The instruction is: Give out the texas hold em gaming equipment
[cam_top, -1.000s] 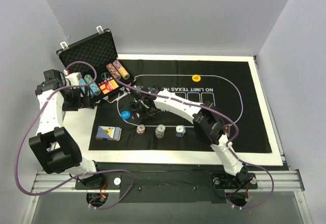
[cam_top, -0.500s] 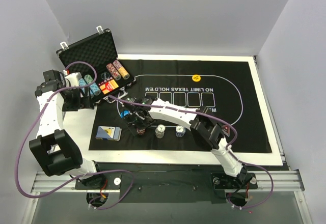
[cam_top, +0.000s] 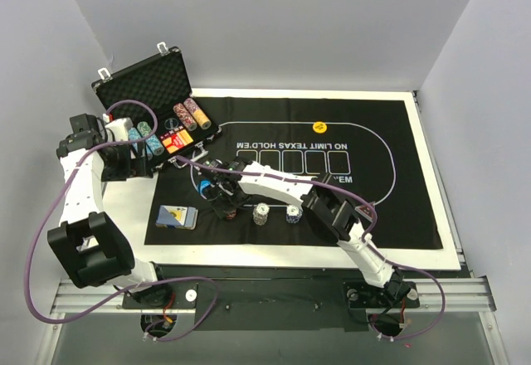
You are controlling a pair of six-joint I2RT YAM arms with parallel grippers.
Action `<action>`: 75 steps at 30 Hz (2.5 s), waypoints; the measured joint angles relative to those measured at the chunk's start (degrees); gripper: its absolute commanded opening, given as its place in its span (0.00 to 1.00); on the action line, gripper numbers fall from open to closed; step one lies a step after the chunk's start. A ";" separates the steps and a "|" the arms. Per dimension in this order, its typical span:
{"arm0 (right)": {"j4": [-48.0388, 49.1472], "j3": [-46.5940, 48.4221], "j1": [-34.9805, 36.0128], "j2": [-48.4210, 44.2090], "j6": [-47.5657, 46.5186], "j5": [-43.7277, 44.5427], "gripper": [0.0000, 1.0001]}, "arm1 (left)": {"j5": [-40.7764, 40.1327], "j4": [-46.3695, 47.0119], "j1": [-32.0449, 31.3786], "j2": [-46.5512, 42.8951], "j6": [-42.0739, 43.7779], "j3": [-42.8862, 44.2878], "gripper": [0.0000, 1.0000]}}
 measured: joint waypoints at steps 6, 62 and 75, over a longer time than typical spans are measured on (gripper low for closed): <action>1.01 0.00 -0.31 0.00 0.11 0.00 0.47 | 0.00 0.02 0.00 -0.17 0.00 0.00 0.97; 1.38 -0.35 -0.37 -1.68 0.68 -2.32 0.36 | 0.48 0.00 0.00 -0.13 -0.02 0.00 0.97; 1.20 -0.02 -0.42 -0.68 0.72 -2.67 0.39 | 0.52 0.00 0.00 -0.13 -0.02 0.00 0.97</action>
